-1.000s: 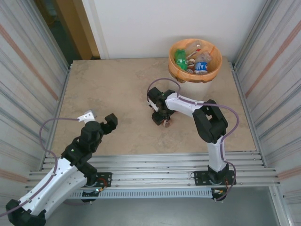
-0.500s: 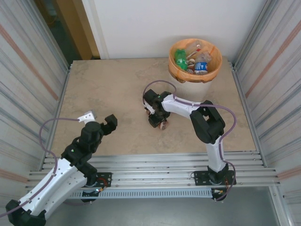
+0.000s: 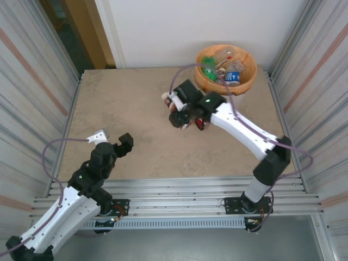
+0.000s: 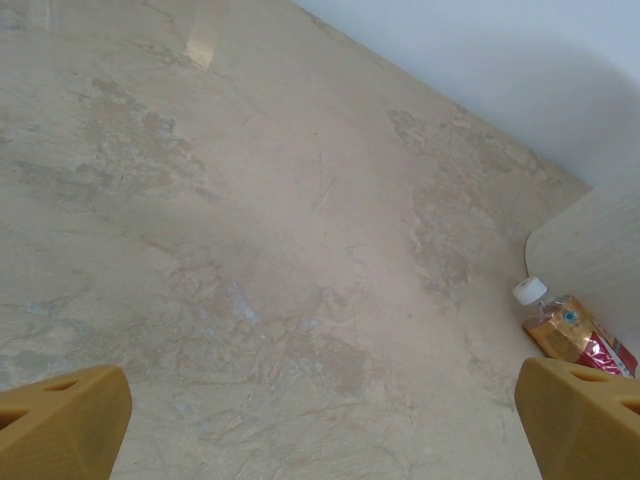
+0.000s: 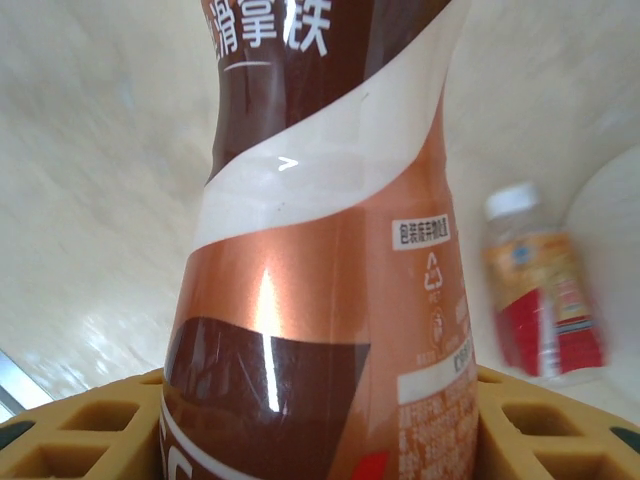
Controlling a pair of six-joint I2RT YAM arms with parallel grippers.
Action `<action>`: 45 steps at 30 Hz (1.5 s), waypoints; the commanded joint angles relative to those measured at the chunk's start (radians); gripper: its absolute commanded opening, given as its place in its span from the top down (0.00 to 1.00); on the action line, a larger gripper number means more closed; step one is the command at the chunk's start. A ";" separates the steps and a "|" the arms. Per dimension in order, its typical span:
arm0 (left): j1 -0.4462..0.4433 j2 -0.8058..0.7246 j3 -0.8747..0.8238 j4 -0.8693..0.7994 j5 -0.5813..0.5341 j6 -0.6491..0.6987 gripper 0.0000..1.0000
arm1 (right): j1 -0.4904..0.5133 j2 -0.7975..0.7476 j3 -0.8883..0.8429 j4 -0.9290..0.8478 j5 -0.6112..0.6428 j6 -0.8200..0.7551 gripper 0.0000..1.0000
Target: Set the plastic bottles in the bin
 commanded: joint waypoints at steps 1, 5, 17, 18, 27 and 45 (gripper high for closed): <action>0.007 -0.006 0.028 -0.001 -0.032 0.024 0.01 | -0.075 -0.086 0.069 -0.049 -0.003 0.052 0.71; 0.008 0.002 0.031 0.006 -0.029 0.028 0.01 | -0.204 -0.153 0.115 -0.009 -0.071 0.116 0.73; 0.008 0.015 0.033 0.016 -0.023 0.034 0.01 | -0.539 -0.018 0.388 -0.032 -0.158 0.061 0.69; 0.009 0.017 0.032 0.016 -0.024 0.035 0.01 | -0.554 0.011 0.414 -0.038 -0.156 0.049 0.69; 0.009 0.035 0.049 0.020 -0.017 0.037 0.01 | -0.591 0.245 0.624 -0.098 -0.106 -0.022 0.68; 0.009 0.035 0.040 0.023 -0.006 0.033 0.01 | -0.591 0.295 0.580 -0.128 -0.064 -0.040 0.21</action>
